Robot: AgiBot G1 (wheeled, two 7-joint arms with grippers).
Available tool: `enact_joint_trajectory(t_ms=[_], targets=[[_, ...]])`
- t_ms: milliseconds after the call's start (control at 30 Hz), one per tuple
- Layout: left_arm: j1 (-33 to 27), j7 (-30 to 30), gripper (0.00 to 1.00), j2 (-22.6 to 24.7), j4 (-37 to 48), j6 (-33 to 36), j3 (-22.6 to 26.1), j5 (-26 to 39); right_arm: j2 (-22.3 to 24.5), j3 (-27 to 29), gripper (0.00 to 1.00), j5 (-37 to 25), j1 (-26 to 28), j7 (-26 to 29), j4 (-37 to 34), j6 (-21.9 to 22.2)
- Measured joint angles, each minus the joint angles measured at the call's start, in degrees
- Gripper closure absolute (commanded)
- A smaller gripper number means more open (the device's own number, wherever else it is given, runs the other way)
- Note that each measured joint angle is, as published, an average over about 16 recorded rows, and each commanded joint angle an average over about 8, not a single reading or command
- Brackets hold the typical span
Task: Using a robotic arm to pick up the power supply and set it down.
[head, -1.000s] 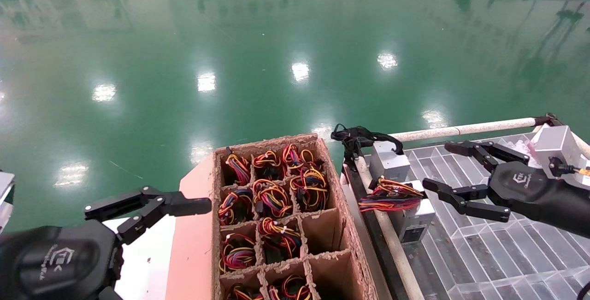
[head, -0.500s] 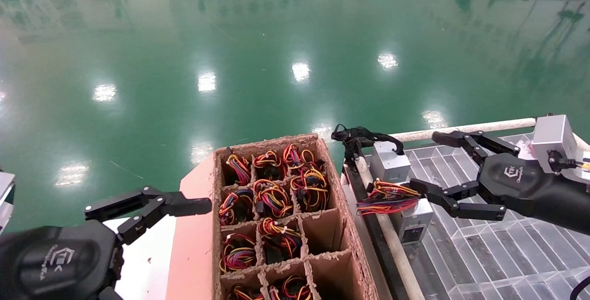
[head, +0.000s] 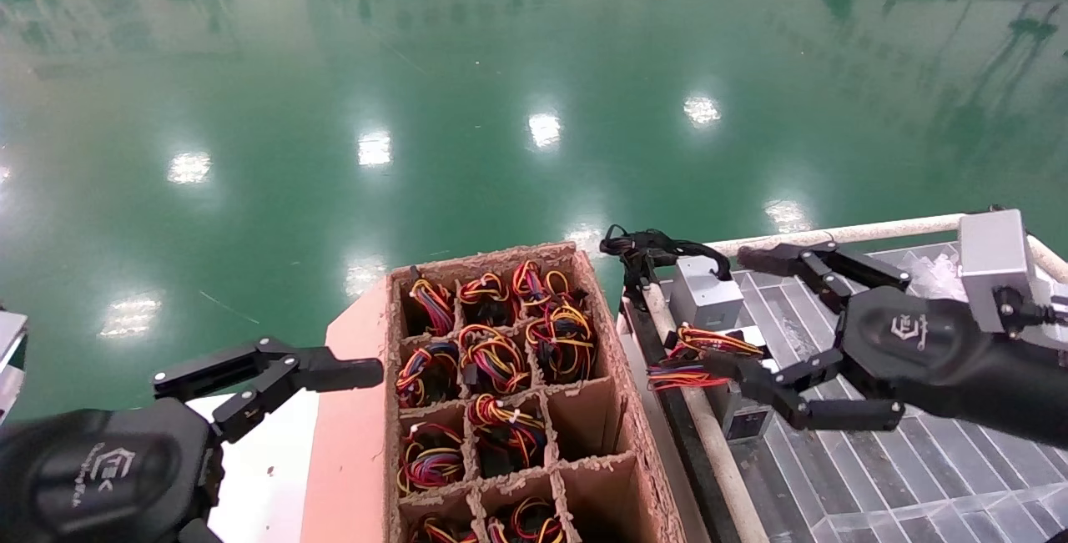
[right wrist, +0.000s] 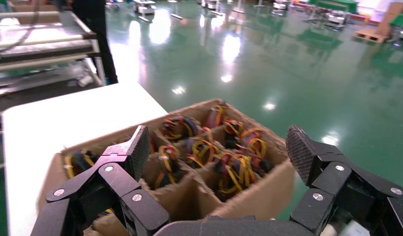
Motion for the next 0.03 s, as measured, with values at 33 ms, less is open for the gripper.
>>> enact_joint_trajectory(t_ms=[33], targets=[[0.0,0.0,0.0,0.0,0.0,0.0,0.0,0.0,0.1,0.0,0.0,0.2,-0.2,0.3,0.5,0.0]])
